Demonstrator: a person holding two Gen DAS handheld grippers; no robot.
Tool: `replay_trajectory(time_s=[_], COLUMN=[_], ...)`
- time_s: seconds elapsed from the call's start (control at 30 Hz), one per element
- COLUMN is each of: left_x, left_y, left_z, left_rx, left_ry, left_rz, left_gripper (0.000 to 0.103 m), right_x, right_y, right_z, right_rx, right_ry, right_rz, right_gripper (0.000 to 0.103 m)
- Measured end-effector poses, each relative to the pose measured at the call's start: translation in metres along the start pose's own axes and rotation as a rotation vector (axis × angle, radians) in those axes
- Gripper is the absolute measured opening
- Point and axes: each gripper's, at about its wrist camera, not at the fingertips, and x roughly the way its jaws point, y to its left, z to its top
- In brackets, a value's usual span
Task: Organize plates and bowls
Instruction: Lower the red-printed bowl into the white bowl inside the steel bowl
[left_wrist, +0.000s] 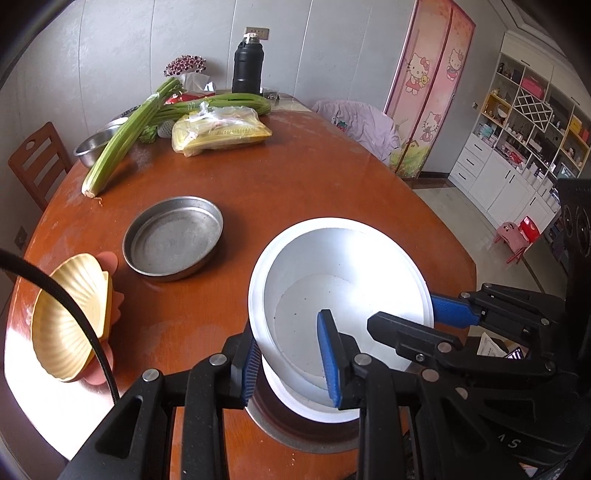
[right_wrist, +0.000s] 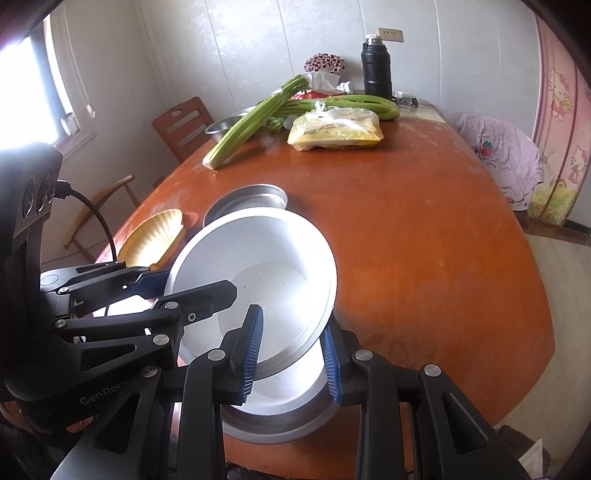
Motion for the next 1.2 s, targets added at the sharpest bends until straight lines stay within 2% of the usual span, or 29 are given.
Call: replay_trajectory(time_s=[0.4,1.2], left_x=[0.013,0.021], left_y=[0.001,0.003], left_z=[-0.017,-0.026], left_rx=[0.004,0.008], left_ry=[0.047,0.049], left_rz=[0.005,0.033], left_gripper=[0.029,0.03], right_x=[0.011,0.022], right_y=[0.002,0.004], right_z=[-0.019,-0.027], right_rx=[0.004,-0.011], right_ry=[0.054,0.072], right_rz=[0.008,-0.011], right_gripper=[0.033,0.033])
